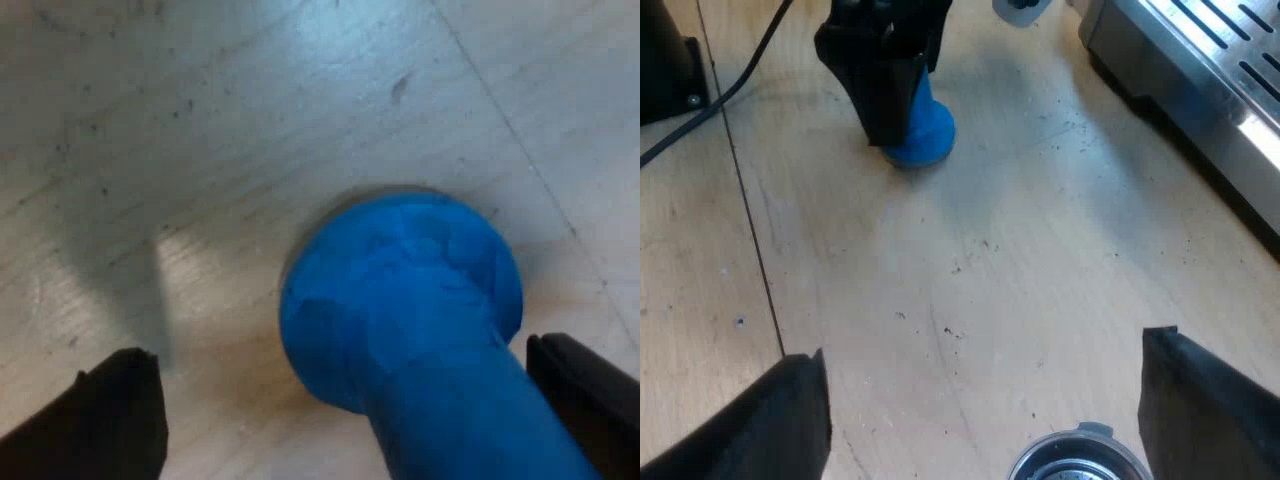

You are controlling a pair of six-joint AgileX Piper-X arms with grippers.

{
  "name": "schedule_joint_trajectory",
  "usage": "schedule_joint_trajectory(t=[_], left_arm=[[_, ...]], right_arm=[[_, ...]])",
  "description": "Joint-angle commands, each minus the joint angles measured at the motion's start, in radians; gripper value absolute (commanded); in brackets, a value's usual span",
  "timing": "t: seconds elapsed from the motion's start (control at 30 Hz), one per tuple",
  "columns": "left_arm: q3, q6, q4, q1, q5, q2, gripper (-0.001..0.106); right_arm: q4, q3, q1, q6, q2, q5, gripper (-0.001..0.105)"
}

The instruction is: Grind coffee beans and then tamp

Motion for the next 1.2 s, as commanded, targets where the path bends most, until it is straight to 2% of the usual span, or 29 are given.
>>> schedule_joint_trajectory(t=[0.03,0.07,0.1,0.2,0.27,0.53,0.67,0.7,0.77,1.0,1.07,1.1,1.2], left_arm=[[-0.001,0.007,-0.008,-0.005,-0.01,-0.002,0.063],[-0.001,0.007,-0.008,-0.005,-0.013,-0.002,0.054],[-0.001,0.007,-0.008,-0.005,-0.013,-0.002,0.051],[-0.001,0.007,-0.008,-0.005,-0.013,-0.002,0.025],[-0.001,0.007,-0.008,-0.005,-0.013,-0.002,0.001],[-0.017,0.024,-0.008,-0.005,-0.013,-0.079,0.001],[-0.052,0.034,0.011,-0.005,0.004,-0.162,0.001],[-0.057,0.035,0.011,-0.005,0.007,-0.17,0.001],[-0.075,0.036,0.021,-0.005,0.014,-0.189,0.001],[-0.187,0.036,0.09,-0.027,0.017,-0.235,0.001],[-0.261,0.036,0.113,-0.102,0.005,-0.235,0.001],[-0.306,0.036,0.109,-0.175,-0.008,-0.235,0.001],[-0.342,0.03,0.094,-0.257,-0.008,-0.235,0.001]], right_arm=[[-0.006,-0.002,0.002,-0.004,-0.001,0.005,0.066],[-0.006,-0.002,0.002,-0.004,-0.001,0.005,0.066],[-0.006,-0.002,0.002,-0.004,-0.001,0.005,0.066],[-0.006,-0.002,0.002,-0.004,-0.001,0.005,0.066],[-0.006,-0.002,0.002,-0.004,-0.001,0.005,0.066],[-0.006,-0.002,0.002,0.006,-0.001,0.005,0.066],[-0.003,-0.002,0.002,0.109,-0.001,0.013,0.066],[-0.003,-0.002,0.002,0.109,-0.001,0.013,0.066],[0.032,-0.002,-0.001,0.164,-0.001,0.056,0.066],[0.159,-0.002,-0.001,0.161,-0.027,0.071,0.066],[0.201,-0.002,-0.001,0.161,-0.066,0.124,0.066],[0.247,-0.002,-0.001,0.178,-0.131,0.217,0.066],[0.302,-0.002,-0.001,0.206,-0.226,0.234,0.066]])
